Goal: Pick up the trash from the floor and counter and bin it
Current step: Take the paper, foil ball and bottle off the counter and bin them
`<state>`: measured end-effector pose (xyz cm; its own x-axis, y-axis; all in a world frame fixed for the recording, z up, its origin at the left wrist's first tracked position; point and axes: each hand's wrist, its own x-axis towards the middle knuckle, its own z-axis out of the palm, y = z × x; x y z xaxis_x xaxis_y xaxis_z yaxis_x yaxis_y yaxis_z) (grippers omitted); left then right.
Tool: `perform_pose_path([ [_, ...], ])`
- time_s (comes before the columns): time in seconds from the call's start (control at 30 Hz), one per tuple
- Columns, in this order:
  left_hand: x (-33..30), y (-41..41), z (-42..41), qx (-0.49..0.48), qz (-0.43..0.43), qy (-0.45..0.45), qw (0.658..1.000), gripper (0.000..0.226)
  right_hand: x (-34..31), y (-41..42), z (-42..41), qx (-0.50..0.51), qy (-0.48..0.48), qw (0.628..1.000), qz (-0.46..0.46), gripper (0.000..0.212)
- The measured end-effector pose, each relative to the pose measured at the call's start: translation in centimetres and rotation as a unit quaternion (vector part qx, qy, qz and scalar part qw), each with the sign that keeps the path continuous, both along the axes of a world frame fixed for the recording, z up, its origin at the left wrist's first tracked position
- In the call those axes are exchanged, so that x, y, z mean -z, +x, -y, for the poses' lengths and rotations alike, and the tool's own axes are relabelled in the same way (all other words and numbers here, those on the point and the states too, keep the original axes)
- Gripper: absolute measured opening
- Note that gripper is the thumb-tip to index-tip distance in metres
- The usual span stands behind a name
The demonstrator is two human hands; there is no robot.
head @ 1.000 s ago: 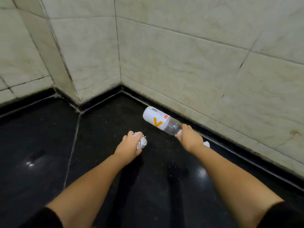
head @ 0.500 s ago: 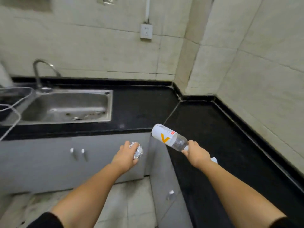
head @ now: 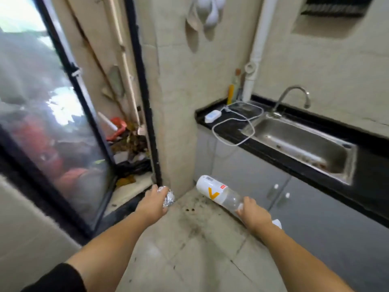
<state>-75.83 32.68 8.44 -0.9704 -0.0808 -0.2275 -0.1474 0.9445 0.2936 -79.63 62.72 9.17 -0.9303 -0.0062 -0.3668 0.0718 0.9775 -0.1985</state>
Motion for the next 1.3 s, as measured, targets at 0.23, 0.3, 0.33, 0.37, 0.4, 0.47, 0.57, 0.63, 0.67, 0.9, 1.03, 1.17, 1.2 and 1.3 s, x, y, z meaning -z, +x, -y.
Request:
perform_pose_path([
  [0.23, 1.6, 14.9, 14.8, -0.26, 0.017, 0.005, 0.965, 0.057, 1.4, 1.8, 20.7, -0.271, 0.042, 0.961, 0.028, 0.034],
  [0.3, 2.6, 20.0, 16.6, -0.333, 0.022, 0.018, 0.942, 0.056, 2.5, 3.2, 25.5, -0.343, 0.041, 0.938, 0.032, 0.033],
  [0.33, 3.0, 22.4, 17.1, -0.364, 0.033, 0.021, 0.93, 0.056, 3.1, 4.1, 27.6, -0.377, 0.041, 0.925, 0.032, 0.032],
  [0.37, 3.6, 24.8, 17.4, -0.397, 0.044, 0.027, 0.917, 0.057, 3.8, 5.1, 29.6, -0.409, 0.043, 0.911, 0.032, 0.031],
  [0.4, 4.0, 27.2, 17.6, -0.429, 0.054, 0.035, 0.901, 0.058, 4.2, 6.3, 31.4, -0.434, 0.048, 0.899, 0.036, 0.031],
  [0.47, 4.7, 31.7, 17.8, -0.485, 0.059, 0.052, 0.871, 0.06, 5.2, 9.0, 34.7, -0.472, 0.051, 0.879, 0.051, 0.034],
  [0.57, 5.5, 37.8, 18.0, -0.551, 0.061, 0.066, 0.83, 0.062, 6.8, 13.4, 39.1, -0.543, 0.066, 0.835, 0.057, 0.04],
  [0.63, 6.0, 41.5, 18.4, -0.59, 0.054, 0.072, 0.802, 0.061, 7.6, 16.2, 41.8, -0.578, 0.086, 0.809, 0.059, 0.046],
  [0.67, 6.3, 43.1, 18.7, -0.605, 0.054, 0.078, 0.79, 0.061, 8.0, 17.6, 43.2, -0.599, 0.096, 0.792, 0.063, 0.049],
  [0.9, 9.6, 52.1, 24.2, -0.633, 0.067, 0.101, 0.764, 0.06, 9.9, 27.3, 53.3, -0.621, 0.101, 0.773, 0.085, 0.036],
  [1.03, 12.8, 56.4, 29.8, -0.627, 0.08, 0.131, 0.764, 0.057, 13.6, 32.0, 59.4, -0.608, 0.139, 0.771, 0.126, 0.046],
  [1.17, 17.4, 59.6, 35.4, -0.619, 0.114, 0.151, 0.762, 0.056, 18.0, 36.4, 64.7, -0.593, 0.165, 0.773, 0.154, 0.05],
  [1.2, 19.0, 60.0, 36.6, -0.616, 0.12, 0.152, 0.763, 0.055, 19.7, 37.4, 65.8, -0.592, 0.163, 0.774, 0.156, 0.047],
  [1.3, 25.2, 60.5, 39.7, -0.611, 0.119, 0.165, 0.765, 0.053, 26.5, 40.3, 69.8, -0.588, 0.148, 0.777, 0.17, 0.04],
])
